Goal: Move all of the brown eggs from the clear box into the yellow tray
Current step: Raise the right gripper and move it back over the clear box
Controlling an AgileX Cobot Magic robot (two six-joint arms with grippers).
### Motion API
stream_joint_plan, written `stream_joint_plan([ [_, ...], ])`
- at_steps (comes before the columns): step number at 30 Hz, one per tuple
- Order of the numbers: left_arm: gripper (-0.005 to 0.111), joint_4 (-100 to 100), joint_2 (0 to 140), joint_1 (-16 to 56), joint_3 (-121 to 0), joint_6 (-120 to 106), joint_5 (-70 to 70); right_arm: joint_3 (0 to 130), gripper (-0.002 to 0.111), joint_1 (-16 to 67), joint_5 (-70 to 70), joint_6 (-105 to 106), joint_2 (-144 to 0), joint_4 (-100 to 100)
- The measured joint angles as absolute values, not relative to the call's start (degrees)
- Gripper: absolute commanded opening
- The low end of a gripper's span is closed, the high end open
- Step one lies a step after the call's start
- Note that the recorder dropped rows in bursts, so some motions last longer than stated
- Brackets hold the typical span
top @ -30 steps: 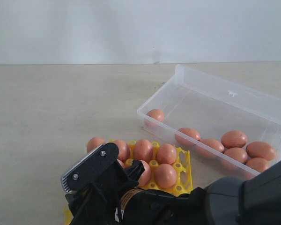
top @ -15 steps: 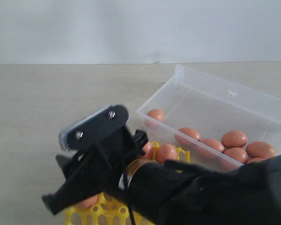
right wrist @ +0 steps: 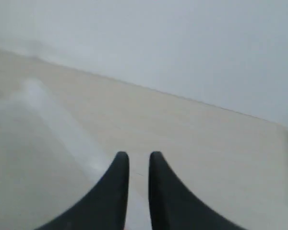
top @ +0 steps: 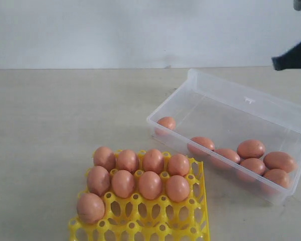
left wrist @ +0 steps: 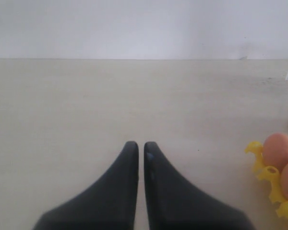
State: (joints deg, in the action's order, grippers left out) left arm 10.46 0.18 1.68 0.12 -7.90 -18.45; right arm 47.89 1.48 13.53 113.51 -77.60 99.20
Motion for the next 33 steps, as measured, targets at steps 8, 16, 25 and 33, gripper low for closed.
stream_joint_plan([
  [8,0.004,10.46,0.18,1.68,0.12,-7.9,-18.45,44.98,0.0,-5.47,47.82,117.95,-78.72,100.08],
  [16,0.004,10.46,0.18,1.68,0.12,-7.9,-18.45,46.34,0.0,-11.58,23.43,78.72,-83.65,86.22],
  [25,0.004,10.46,0.18,1.68,0.12,-7.9,-18.45,54.1,0.0,-21.13,28.55,0.0,-83.58,43.44],
  [33,0.004,10.46,0.18,1.68,0.12,-7.9,-18.45,55.11,0.0,-12.67,8.26,-57.53,-74.63,-79.2],
])
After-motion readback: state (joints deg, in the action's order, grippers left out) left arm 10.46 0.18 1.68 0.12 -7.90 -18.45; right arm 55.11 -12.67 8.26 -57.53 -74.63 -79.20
